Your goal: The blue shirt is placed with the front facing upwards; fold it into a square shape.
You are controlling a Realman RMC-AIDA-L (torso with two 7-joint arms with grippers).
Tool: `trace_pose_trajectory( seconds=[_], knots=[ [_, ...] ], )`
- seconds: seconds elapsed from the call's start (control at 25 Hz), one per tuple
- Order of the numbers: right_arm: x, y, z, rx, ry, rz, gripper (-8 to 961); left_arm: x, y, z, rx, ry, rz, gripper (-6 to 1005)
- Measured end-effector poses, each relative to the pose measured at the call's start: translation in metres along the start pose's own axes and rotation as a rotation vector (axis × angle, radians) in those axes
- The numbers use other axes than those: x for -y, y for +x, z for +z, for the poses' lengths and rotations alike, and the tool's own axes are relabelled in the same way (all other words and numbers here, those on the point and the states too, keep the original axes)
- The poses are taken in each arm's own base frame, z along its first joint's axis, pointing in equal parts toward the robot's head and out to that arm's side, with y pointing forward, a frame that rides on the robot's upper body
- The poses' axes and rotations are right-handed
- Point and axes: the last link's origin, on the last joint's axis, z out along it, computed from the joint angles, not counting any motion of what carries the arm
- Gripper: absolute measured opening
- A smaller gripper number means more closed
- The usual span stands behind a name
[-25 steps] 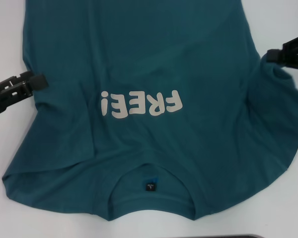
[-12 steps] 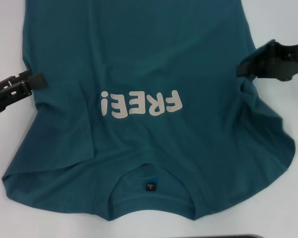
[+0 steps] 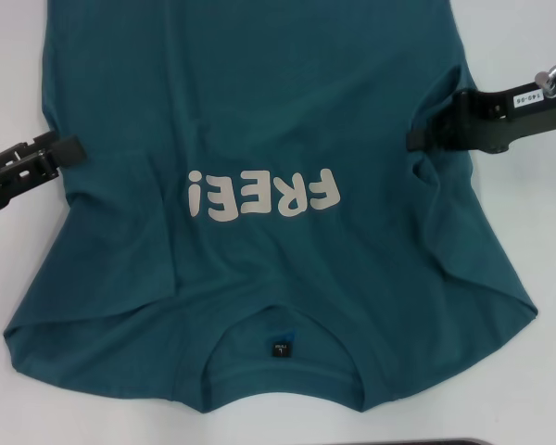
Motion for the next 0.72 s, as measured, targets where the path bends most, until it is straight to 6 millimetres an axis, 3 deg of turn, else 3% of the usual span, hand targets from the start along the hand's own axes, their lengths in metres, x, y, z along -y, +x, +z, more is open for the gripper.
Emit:
trace_pose_trajectory(
  seconds=[0.2, 0.52, 0.72],
  knots=[
    [0.006, 0.002, 0.008, -0.011, 0.031, 0.005, 168, 0.0, 0.0, 0.0, -0.002, 0.001, 0.0, 857],
    [0.007, -0.002, 0.004, 0.02, 0.029, -0.025, 183, 0.0, 0.001, 0.0, -0.003, 0.001, 0.0, 856],
    [0.001, -0.003, -0.01, 0.101, -0.093, -0.161, 425, -0.001, 0.001, 0.001, -0.002, -0.008, -0.003, 856]
  ],
)
